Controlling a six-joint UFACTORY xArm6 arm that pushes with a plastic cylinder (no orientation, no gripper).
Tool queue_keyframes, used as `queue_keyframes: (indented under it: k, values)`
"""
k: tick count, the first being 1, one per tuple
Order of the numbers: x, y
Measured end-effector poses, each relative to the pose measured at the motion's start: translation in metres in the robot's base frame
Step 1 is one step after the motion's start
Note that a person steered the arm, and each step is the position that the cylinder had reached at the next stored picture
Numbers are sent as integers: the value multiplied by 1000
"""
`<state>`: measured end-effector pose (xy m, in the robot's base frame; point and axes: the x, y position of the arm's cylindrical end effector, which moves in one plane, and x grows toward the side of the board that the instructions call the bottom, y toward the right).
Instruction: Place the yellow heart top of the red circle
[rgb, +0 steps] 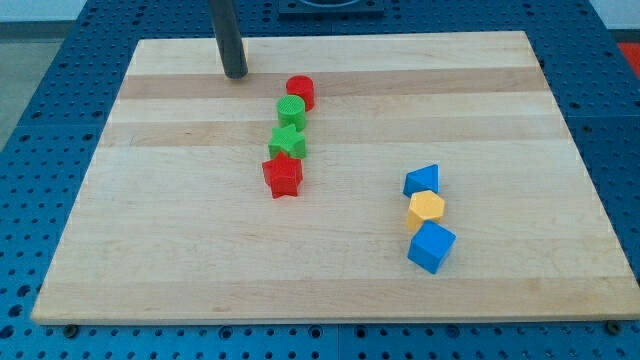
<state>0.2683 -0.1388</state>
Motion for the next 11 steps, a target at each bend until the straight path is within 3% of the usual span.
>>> queue_keyframes:
  k: [3,4,6,10,11]
  values:
    - [18,-66]
    - [-45,-61]
    - [-45,-61]
    - [-39,200]
    - [-38,228]
